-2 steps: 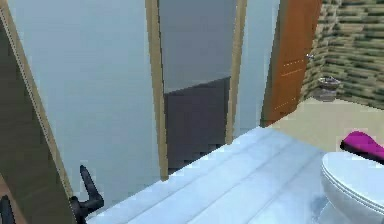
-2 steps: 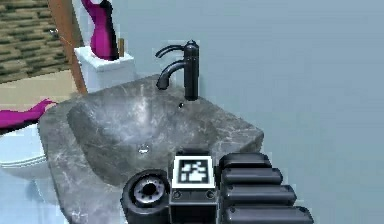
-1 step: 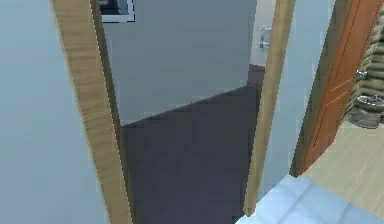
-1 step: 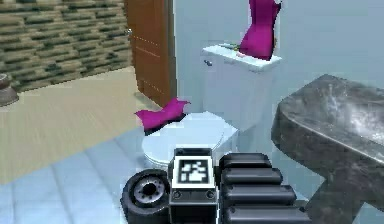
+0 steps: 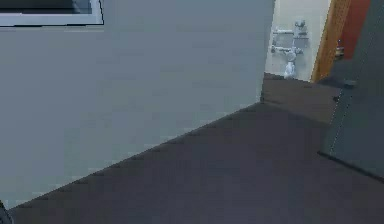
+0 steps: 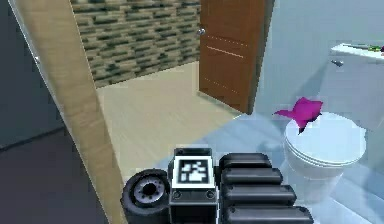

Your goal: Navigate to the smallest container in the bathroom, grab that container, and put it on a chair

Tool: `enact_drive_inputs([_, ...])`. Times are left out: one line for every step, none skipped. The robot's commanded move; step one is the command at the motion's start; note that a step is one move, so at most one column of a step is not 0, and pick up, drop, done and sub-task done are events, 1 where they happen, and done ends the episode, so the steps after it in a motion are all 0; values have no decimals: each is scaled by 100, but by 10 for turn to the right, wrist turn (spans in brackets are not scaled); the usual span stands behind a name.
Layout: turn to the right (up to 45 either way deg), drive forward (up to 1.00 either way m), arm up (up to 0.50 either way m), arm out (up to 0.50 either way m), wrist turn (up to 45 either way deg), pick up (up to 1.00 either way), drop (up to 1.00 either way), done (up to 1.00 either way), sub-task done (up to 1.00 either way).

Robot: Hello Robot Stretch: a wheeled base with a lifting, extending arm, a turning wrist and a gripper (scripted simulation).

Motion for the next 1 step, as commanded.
enact_drive_inputs([150, 0, 0, 0, 0, 0, 0, 0, 0])
